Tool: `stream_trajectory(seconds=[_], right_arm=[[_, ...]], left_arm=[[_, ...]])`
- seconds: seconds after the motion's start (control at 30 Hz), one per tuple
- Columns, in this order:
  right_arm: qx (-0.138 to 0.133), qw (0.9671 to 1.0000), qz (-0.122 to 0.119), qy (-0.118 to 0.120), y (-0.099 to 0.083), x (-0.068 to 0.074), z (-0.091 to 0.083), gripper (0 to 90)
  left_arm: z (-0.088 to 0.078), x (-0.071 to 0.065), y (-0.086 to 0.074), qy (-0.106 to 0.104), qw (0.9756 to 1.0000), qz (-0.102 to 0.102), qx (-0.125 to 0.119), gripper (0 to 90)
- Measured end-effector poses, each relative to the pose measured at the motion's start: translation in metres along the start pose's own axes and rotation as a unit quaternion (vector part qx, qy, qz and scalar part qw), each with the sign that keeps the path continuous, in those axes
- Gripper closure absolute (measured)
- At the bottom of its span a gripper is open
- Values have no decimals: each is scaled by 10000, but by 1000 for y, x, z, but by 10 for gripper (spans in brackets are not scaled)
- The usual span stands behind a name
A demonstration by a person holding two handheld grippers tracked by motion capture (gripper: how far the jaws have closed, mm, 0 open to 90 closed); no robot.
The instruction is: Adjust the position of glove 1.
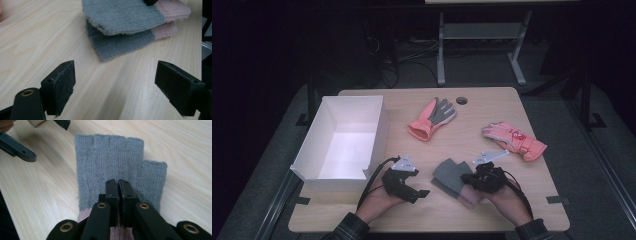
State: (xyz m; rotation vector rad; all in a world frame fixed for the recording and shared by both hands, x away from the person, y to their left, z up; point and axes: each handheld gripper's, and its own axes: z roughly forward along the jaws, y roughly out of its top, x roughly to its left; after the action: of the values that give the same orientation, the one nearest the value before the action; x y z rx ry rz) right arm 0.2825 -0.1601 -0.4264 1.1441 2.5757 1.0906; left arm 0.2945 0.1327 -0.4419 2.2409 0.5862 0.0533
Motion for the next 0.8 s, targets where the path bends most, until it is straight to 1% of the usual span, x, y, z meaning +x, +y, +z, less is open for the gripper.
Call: stream_trajectory(seconds=[0.03, 0.1, 0.23, 0.43, 0.5, 0.53, 0.57, 0.6, 0.63, 0.67, 0.7, 0.73, 0.77, 0.8], right_arm=[[25, 10000, 26, -5, 0, 1, 1, 869], [48, 10000, -25, -16, 0, 1, 3, 868], [94, 9999, 31, -79, 0, 2, 8, 866], [197, 9998, -49, -56, -1, 4, 13, 860], [250, 9997, -43, -53, -1, 4, 15, 846], [286, 9996, -44, -45, -2, 4, 15, 823], [265, 9996, -55, -34, -2, 4, 15, 771], [184, 9997, -127, -10, -3, 3, 14, 720], [121, 9998, -140, 3, -2, 2, 10, 697], [19, 9999, -147, -7, -2, 1, 6, 696], [-83, 9999, -144, -11, -2, -1, 1, 716], [-166, 9998, -133, -29, -3, -3, -4, 758], [-204, 9997, -102, -83, -4, -6, -8, 810], [-185, 9997, -71, -129, -5, -10, -11, 852]], left_arm=[[0, 0, 0, -6, 10000, 0, 3, 165], [0, 0, 0, -8, 10000, 0, 5, 165], [0, 0, 0, -2, 10000, 4, 8, 165], [1, -1, 0, 2, 10000, 17, 31, 165], [1, -1, 0, 8, 10000, 25, 36, 166], [1, -1, 0, -14, 10000, 20, 46, 167], [0, -1, 0, -33, 10000, 43, 56, 187], [0, -2, 0, -20, 10000, 50, 38, 211], [0, -2, 0, -16, 10000, 62, 35, 218], [-1, -3, 0, -33, 10000, 64, 51, 246], [-1, -3, 0, -28, 9999, 89, 51, 280], [-1, -3, 0, -20, 9999, 96, 56, 321], [-1, -3, 0, -43, 9999, 88, 74, 361], [-1, -4, 0, -71, 9999, 75, 81, 427]])
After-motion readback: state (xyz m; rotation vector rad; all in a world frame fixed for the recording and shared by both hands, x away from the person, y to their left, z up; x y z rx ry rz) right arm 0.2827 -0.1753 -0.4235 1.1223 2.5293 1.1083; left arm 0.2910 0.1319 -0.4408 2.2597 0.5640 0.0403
